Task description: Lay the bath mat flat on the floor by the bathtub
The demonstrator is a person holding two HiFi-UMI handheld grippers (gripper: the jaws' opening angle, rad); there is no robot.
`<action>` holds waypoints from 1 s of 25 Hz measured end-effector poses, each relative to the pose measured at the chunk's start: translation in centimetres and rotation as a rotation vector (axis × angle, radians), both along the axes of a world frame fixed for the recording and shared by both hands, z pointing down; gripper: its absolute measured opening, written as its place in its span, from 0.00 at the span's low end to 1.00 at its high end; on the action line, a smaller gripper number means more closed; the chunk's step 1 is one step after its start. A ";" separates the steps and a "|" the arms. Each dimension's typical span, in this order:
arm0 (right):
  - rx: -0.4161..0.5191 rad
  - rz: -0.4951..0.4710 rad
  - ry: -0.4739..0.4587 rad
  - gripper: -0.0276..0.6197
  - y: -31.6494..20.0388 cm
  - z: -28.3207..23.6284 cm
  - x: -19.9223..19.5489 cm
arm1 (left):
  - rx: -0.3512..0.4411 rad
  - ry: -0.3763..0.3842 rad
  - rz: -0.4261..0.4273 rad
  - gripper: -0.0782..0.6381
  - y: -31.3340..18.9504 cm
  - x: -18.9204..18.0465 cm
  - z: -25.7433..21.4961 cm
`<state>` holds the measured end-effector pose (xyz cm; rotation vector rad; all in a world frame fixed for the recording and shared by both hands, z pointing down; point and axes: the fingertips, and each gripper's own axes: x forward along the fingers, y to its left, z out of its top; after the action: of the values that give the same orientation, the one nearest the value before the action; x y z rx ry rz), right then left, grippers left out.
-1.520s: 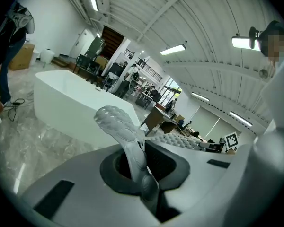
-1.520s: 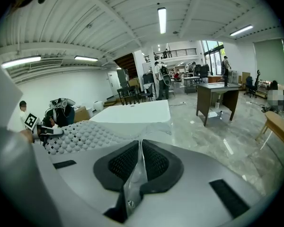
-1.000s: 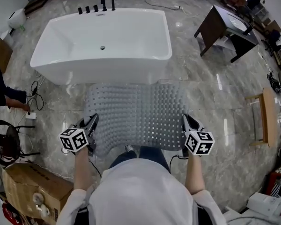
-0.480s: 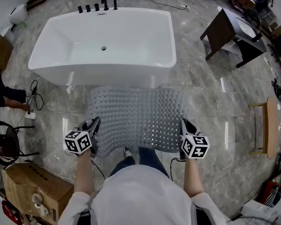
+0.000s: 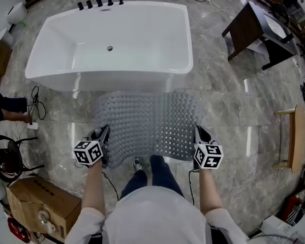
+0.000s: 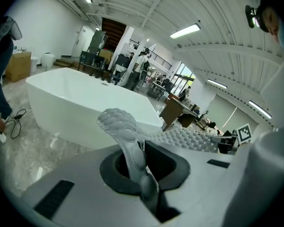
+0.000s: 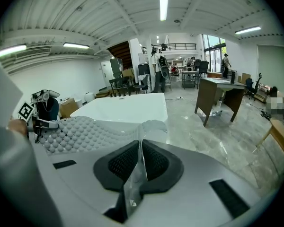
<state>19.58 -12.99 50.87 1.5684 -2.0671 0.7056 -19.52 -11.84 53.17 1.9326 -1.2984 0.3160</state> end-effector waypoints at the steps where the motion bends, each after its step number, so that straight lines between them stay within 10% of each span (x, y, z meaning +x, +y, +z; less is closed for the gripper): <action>1: -0.003 -0.002 0.003 0.11 -0.6 0.5 0.2 | -0.005 -0.002 -0.002 0.17 -0.5 0.2 0.5; 25: -0.104 0.067 0.052 0.11 -9.5 16.4 2.6 | -0.091 -0.149 0.027 0.17 -9.5 1.5 15.5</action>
<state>22.18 -22.52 67.23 1.5870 -1.9169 0.7752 -18.01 -21.37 68.68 1.8804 -1.3298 0.5325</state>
